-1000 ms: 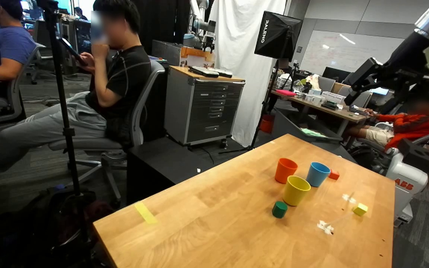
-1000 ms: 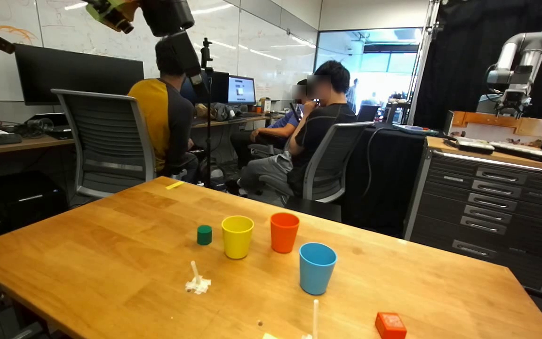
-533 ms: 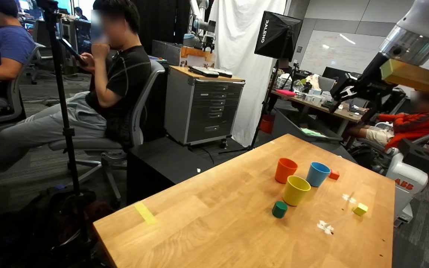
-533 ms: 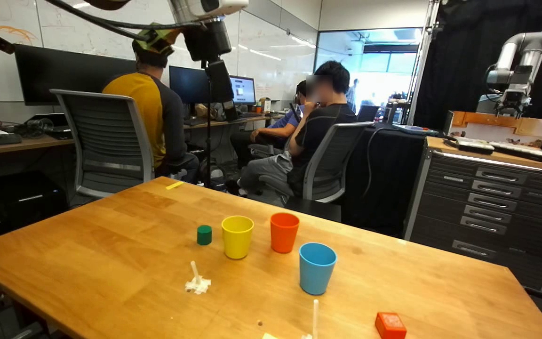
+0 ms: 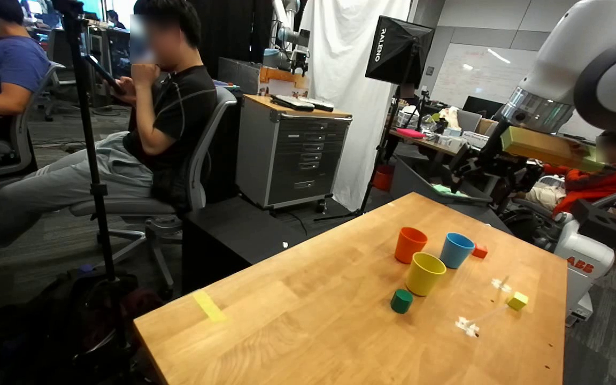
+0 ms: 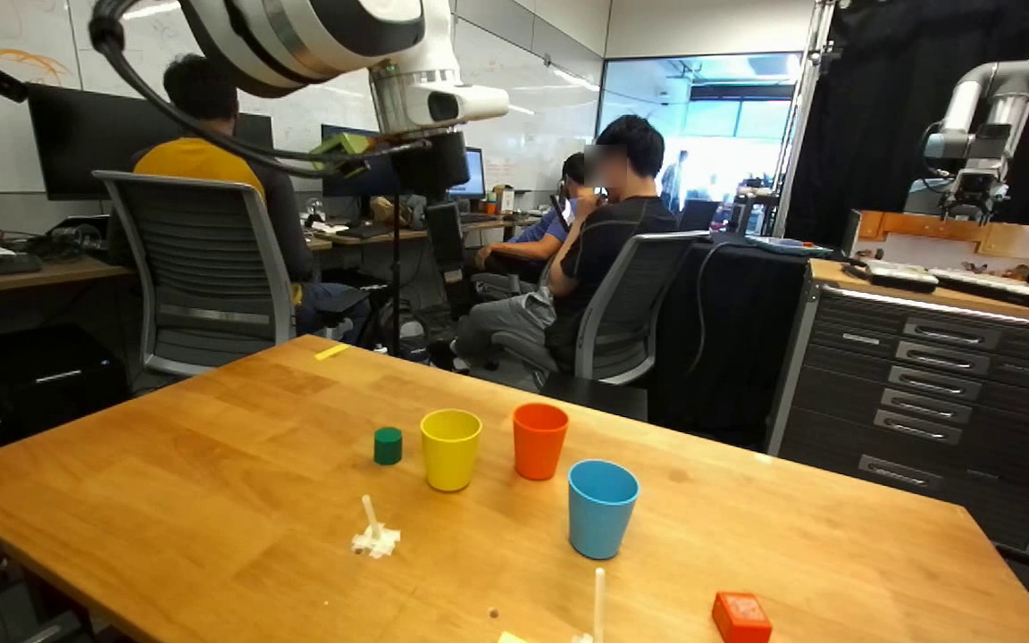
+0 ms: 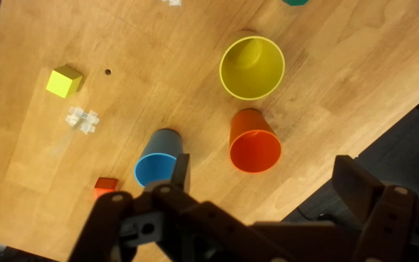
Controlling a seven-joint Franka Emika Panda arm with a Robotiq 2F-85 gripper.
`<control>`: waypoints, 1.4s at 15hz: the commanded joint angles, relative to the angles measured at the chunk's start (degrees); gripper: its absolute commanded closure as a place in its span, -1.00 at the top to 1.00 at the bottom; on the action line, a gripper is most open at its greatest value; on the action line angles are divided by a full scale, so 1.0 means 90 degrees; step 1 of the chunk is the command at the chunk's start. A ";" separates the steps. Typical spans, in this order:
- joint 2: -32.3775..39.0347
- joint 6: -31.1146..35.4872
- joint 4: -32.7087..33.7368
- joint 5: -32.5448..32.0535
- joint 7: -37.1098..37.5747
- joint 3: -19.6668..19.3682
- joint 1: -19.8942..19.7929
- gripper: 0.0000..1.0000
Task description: Stack the cups
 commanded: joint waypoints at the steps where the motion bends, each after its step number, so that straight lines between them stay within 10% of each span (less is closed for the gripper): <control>1: 0.0394 0.0099 0.0236 0.0218 -0.0135 -0.0408 0.0360 1.00; 21: 0.2045 0.0573 0.0737 0.0925 -0.1441 -0.1064 0.0572 1.00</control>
